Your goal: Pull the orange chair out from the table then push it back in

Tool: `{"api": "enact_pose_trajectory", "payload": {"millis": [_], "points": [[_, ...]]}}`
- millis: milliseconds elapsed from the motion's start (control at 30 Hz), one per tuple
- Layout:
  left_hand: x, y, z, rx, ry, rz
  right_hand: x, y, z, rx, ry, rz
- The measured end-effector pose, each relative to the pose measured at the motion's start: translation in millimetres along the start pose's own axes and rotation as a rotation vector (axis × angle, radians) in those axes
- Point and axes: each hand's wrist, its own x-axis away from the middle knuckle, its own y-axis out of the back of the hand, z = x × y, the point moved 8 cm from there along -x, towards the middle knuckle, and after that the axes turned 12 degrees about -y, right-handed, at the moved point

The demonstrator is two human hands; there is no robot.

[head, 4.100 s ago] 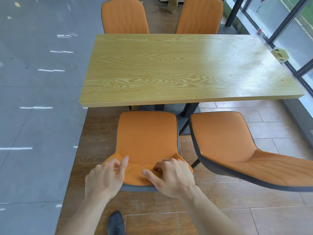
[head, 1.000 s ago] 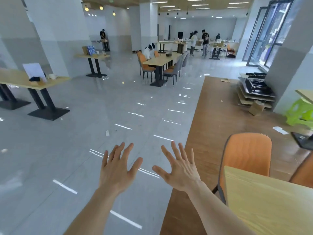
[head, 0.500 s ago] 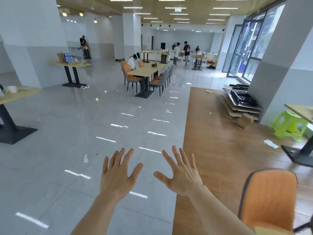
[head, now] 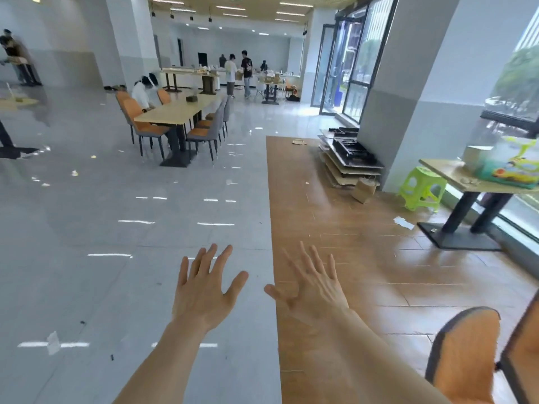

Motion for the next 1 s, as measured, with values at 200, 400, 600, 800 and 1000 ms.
{"api": "enact_pose_trajectory", "payload": {"millis": [200,400,600,800,1000], "points": [[-151.7,-59.1,-12.2,-0.024,-0.125,0.061,-128.2,-6.8,-59.0,-0.040,-0.105,-0.046],[-325.2,-98.4,-47.8,-0.046,-0.232,0.083,-268.4,10.9,-143.4,-0.084,-0.252,-0.054],[-446.6,-152.0,-120.3,0.030,-0.390,0.140,-339.7,26.1,-242.8,-0.131,-0.423,-0.110],[-550.2,-230.4,-230.1,0.177,-0.610,0.209,-363.8,43.1,-369.3,-0.113,-0.672,-0.154],[-640.0,-300.8,-358.8,0.225,-0.875,0.288,-379.4,61.7,-488.6,-0.076,-0.956,-0.201]]}}
